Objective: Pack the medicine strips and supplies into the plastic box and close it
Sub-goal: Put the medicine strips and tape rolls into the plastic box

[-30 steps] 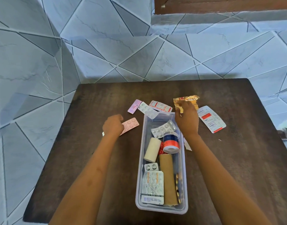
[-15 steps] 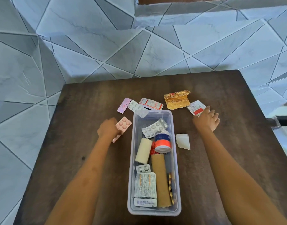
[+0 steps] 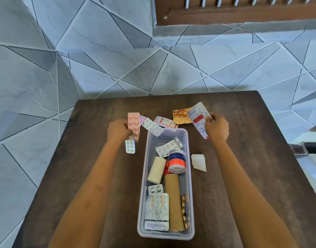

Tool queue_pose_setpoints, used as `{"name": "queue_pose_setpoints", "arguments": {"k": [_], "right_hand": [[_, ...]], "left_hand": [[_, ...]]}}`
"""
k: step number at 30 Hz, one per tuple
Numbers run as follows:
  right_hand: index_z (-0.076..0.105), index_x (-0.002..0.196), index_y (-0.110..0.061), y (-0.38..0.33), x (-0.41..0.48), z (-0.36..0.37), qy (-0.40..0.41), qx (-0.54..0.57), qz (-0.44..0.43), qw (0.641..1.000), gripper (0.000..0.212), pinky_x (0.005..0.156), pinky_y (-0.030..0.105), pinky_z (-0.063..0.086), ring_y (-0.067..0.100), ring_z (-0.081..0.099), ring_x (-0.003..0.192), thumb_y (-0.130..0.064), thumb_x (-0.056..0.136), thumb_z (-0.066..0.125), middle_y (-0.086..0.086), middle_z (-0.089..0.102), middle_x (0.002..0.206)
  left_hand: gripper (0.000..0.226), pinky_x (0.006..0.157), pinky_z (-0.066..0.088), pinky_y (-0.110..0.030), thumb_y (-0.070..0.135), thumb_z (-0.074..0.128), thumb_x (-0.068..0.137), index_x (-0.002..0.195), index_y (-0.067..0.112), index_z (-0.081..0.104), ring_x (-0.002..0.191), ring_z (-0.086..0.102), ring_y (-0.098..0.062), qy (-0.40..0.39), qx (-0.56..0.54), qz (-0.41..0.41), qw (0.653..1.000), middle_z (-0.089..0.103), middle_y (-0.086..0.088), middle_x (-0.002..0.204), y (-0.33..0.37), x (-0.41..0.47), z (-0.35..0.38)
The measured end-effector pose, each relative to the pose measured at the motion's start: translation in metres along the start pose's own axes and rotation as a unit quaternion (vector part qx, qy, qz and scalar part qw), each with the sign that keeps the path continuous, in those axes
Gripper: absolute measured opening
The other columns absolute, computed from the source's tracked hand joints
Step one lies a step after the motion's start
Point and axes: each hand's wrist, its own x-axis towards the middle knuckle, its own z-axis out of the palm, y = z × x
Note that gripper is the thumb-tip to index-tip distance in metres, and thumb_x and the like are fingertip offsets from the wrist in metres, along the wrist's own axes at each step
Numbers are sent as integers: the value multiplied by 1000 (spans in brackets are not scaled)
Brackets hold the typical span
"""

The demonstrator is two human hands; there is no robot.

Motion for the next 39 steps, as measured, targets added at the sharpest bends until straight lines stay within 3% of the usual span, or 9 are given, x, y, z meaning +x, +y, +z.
{"name": "queue_pose_setpoints", "arguments": {"k": [3, 6, 11, 14, 18, 24, 27, 32, 39], "right_hand": [[60, 115, -5, -25, -13, -7, -25, 60, -33, 997, 27, 66, 28, 49, 30, 67, 96, -15, 93, 49, 16, 66, 119], [63, 106, 0, -38, -26, -8, -100, 76, -39, 991, 22, 56, 19, 44, 25, 65, 86, -13, 90, 54, 18, 68, 111], [60, 78, -9, -25, -49, 4, -203, 68, 37, 976, 4, 81, 44, 56, 29, 65, 86, -9, 82, 61, 20, 69, 101], [56, 87, -11, -14, -61, 11, -209, 60, 59, 974, 9, 81, 43, 57, 26, 62, 85, -10, 80, 63, 16, 66, 101], [53, 107, -4, -7, -75, 15, -184, 21, 18, 983, 28, 65, 29, 47, 24, 59, 86, -10, 81, 64, 17, 63, 106], [56, 117, -12, -11, -88, 27, -114, -222, -135, 959, 29, 76, 36, 50, 28, 60, 101, -20, 89, 56, 13, 57, 116], [58, 116, -14, -5, -88, 29, -119, -236, -174, 949, 28, 84, 35, 50, 24, 55, 106, -20, 89, 56, 10, 51, 124], [52, 129, -23, 8, -87, 21, -204, -285, -220, 910, 38, 108, 44, 29, 26, 33, 133, -33, 92, 47, 5, 38, 147], [52, 127, -20, 4, -87, 30, -209, -324, -245, 889, 37, 107, 45, 26, 28, 32, 134, -30, 97, 34, 3, 51, 139]], "left_hand": [[18, 67, 44, -24, 9, 64, 80, 95, 0, 69, 77, 66, -26, 25, -56, 42, 997, 70, -17, 93, 26, -13, -24], [21, 55, 52, -21, 2, 66, 81, 102, -1, 67, 68, 61, -18, -44, -125, 65, 989, 65, -12, 91, 45, -26, -35], [15, 54, 56, -20, -3, 65, 81, 93, 3, 61, 68, 64, -19, -211, -146, 28, 966, 64, -12, 94, 52, -37, -2], [13, 57, 57, -22, -2, 64, 83, 94, 3, 58, 66, 64, -19, -250, -113, 4, 962, 64, -15, 98, 44, -37, 26], [12, 58, 57, -23, 1, 64, 83, 94, 3, 60, 63, 64, -18, -233, -77, -5, 969, 66, -19, 100, 40, -38, 43], [32, 78, 48, -30, 7, 59, 79, 111, 1, 62, 105, 61, -33, -94, 87, 119, 985, 66, -19, 116, 47, -41, 50], [39, 89, 50, -31, 2, 59, 81, 119, 11, 62, 109, 60, -28, -121, 82, 120, 982, 63, -14, 123, 48, -46, 51], [38, 84, 47, -27, 5, 61, 82, 119, 13, 64, 111, 59, -24, -185, 69, 153, 968, 61, -10, 127, 40, -54, 44], [30, 81, 42, -24, 9, 59, 86, 115, 13, 67, 109, 59, -22, -206, 87, 182, 958, 65, -10, 122, 31, -56, 44]]}}
